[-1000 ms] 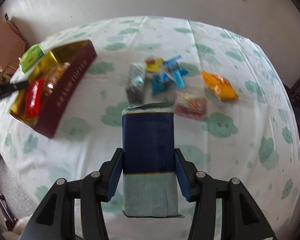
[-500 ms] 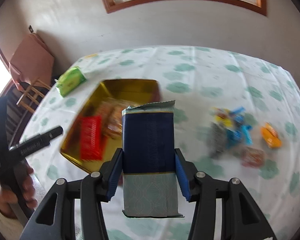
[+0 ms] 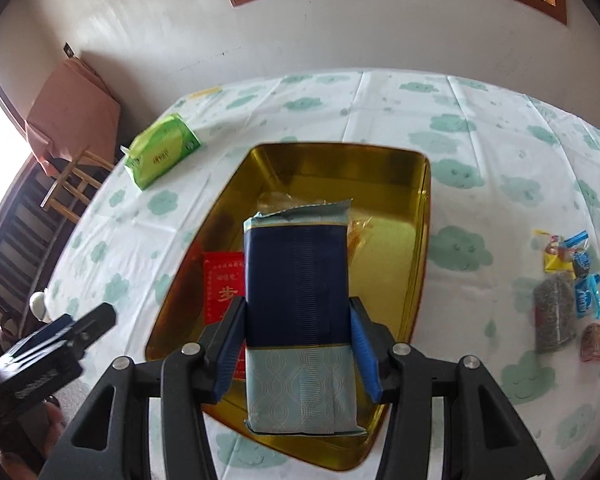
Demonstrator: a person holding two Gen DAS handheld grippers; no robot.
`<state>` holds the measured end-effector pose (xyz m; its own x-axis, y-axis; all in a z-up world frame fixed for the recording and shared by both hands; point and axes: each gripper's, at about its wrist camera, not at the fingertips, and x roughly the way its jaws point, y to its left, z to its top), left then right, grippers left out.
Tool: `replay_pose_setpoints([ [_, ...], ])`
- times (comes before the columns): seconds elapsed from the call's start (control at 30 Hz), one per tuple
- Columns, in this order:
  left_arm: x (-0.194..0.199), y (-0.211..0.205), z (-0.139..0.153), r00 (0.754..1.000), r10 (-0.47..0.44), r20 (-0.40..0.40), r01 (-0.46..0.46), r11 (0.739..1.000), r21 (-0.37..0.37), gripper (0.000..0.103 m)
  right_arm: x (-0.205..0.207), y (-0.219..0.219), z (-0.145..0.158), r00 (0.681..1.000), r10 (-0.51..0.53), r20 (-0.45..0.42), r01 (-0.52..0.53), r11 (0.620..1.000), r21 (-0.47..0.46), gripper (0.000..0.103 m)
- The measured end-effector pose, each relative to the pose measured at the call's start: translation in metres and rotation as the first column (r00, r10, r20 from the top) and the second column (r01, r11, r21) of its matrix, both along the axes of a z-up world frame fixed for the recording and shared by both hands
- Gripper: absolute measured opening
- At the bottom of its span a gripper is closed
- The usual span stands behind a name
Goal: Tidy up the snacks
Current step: 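Carry the blue-and-light-blue package into the gold tin and open the right gripper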
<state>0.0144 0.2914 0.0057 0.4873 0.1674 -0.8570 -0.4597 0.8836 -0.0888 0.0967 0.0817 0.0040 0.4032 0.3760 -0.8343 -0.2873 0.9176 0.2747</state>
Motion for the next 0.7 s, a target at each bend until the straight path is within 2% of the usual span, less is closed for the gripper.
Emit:
replay_pose_setpoints([
  [0.33, -0.002, 0.005, -0.003, 1.000, 0.001, -0.008, -0.001, 1.000, 0.011, 0.093, 0.006, 0.013, -0.028, 0.999, -0.016, -0.042, 0.015, 0.999, -0.038, 0.050],
  [0.47, -0.002, 0.005, -0.003, 1.000, 0.001, -0.011, -0.001, 1.000, 0.012, 0.093, 0.006, 0.015, -0.032, 0.999, -0.016, -0.035, 0.013, 0.997, -0.076, 0.051],
  [0.7, 0.000, 0.002, -0.003, 1.000, -0.008, -0.015, 0.008, 1.000, 0.013, 0.093, 0.004, 0.016, -0.032, 1.000, -0.003, -0.029, 0.000, 0.996, -0.089, 0.051],
])
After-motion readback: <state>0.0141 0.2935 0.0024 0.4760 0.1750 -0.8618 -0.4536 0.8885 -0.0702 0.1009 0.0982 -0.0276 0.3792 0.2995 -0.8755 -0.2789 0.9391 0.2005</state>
